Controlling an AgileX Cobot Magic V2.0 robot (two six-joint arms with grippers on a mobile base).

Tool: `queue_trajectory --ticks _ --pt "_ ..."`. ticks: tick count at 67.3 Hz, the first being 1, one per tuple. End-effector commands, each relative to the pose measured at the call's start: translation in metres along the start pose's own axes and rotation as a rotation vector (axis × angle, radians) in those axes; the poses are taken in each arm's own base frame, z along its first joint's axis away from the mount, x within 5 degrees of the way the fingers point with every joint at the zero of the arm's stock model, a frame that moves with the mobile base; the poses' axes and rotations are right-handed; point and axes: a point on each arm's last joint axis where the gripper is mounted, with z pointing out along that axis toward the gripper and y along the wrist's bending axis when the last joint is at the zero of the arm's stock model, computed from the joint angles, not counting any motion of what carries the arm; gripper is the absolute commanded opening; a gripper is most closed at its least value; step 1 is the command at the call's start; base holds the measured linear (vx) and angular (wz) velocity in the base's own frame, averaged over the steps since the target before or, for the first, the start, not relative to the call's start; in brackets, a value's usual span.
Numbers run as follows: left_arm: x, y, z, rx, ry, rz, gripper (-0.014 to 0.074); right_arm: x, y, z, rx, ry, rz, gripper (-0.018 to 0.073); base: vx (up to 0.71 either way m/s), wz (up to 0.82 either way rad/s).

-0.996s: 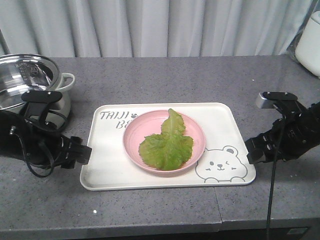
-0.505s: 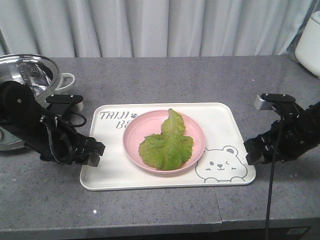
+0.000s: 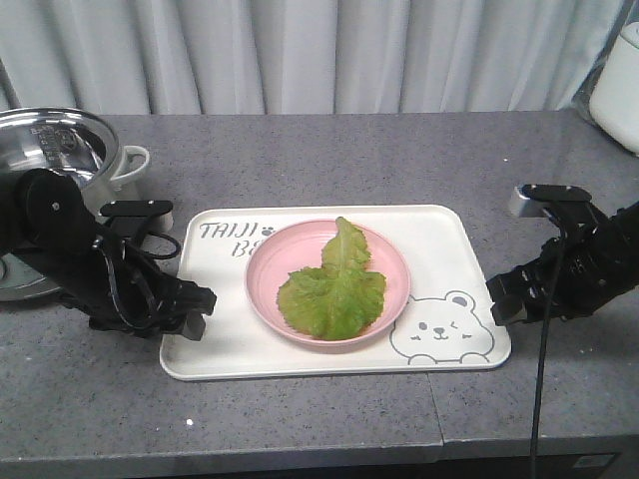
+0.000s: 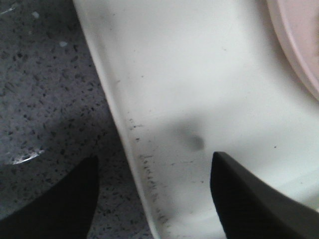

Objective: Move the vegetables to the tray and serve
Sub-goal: 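Lower both grippers to the tray's near side edges and grasp them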

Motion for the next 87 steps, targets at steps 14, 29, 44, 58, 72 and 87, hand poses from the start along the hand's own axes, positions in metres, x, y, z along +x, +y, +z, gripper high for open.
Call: queue_trajectory --ticks 14,29,44,58,72,87 --pt "-0.008 -0.007 -0.019 0.029 -0.087 -0.009 0.0459 -0.009 0.004 -0.015 0.014 -0.094 -0.022 0.0277 0.0 0.0" --pt "-0.008 -0.007 -0.019 0.029 -0.087 -0.009 0.0459 -0.009 0.001 -0.006 0.003 -0.06 -0.011 0.0277 0.0 0.0" --pt "-0.008 -0.007 -0.019 0.029 -0.086 -0.009 0.0459 -0.008 -0.001 0.004 -0.016 -0.021 -0.009 0.0277 0.0 0.0" --pt "-0.008 -0.007 -0.019 0.029 -0.083 -0.009 0.045 -0.007 0.001 0.008 -0.063 0.002 -0.026 0.0277 0.0 0.0" --pt "-0.007 -0.007 -0.019 0.029 -0.079 -0.009 0.037 -0.006 0.002 0.008 -0.07 0.011 -0.026 0.0243 0.0 0.0" --pt "-0.007 -0.007 -0.019 0.029 -0.071 -0.007 0.0243 -0.004 0.001 0.013 -0.08 0.043 -0.023 0.0165 0.0 0.0"
